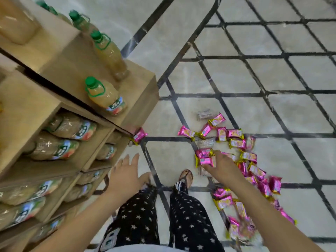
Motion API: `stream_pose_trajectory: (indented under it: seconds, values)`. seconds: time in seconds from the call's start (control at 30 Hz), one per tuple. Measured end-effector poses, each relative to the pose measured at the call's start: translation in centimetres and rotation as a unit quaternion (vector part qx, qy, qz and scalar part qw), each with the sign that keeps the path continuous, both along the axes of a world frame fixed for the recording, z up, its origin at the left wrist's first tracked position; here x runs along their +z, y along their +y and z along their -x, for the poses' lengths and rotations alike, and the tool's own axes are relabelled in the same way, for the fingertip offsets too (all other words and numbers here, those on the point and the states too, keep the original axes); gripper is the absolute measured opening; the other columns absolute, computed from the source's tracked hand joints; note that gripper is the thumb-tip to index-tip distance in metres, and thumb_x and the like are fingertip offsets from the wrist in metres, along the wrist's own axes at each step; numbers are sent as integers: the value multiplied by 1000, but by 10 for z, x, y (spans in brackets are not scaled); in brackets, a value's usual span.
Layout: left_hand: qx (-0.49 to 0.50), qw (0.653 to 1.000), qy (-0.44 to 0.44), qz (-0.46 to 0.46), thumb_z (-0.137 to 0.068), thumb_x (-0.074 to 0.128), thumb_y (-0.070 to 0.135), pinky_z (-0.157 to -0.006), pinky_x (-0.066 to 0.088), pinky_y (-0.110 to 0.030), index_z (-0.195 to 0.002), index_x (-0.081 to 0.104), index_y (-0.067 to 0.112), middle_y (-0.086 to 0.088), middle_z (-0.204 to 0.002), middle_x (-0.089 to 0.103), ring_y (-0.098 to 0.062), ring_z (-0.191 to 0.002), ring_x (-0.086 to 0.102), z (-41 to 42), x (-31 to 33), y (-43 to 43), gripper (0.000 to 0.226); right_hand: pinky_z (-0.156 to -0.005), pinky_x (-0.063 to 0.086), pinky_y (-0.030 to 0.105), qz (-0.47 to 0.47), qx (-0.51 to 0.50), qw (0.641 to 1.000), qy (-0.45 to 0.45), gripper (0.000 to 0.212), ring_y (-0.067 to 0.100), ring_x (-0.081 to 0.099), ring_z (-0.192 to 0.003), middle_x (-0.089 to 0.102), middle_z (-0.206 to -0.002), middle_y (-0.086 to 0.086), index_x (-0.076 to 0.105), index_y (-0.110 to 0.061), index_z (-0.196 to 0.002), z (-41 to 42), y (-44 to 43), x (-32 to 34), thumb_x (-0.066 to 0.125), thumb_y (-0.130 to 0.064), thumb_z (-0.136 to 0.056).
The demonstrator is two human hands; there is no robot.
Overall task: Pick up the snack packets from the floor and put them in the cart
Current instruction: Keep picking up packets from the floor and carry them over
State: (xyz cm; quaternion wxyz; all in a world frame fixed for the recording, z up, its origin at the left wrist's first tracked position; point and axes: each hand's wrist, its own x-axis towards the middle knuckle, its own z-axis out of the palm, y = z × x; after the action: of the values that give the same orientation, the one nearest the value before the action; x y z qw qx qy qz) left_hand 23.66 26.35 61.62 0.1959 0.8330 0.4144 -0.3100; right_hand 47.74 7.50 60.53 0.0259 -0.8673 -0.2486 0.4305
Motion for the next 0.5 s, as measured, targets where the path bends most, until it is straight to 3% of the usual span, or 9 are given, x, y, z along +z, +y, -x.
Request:
stream_pose_trajectory:
  seconds: [0.3, 0.43, 0.5]
  values:
    - [94, 995, 34, 0, -89, 51, 64, -102, 42, -44, -151, 29, 15, -18, -150, 39, -37, -130, 45, -11, -166, 50, 82, -98, 45, 45, 31, -30, 998, 36, 75, 37, 47, -126, 46, -141, 22, 32, -7, -145, -44, 25, -167, 63, -48, -90]
    - [84, 995, 43, -21, -86, 50, 67, -100, 44, -49, -147, 32, 15, -21, -144, 42, -41, -130, 43, -5, -282, 83, 82, -92, 47, 46, 31, -25, 999, 29, 66, 38, 54, -115, 57, -126, 23, 46, -2, -132, -52, 38, -277, 68, -45, -86]
    - [68, 997, 27, -32, -86, 49, 68, -103, 42, -49, -150, 24, 18, -20, -146, 40, -40, -133, 40, -7, -343, 96, 86, -90, 48, 47, 32, -12, 999, 16, 65, 38, 55, -112, 59, -122, 23, 47, -3, -130, -54, 46, -335, 67, -46, -85]
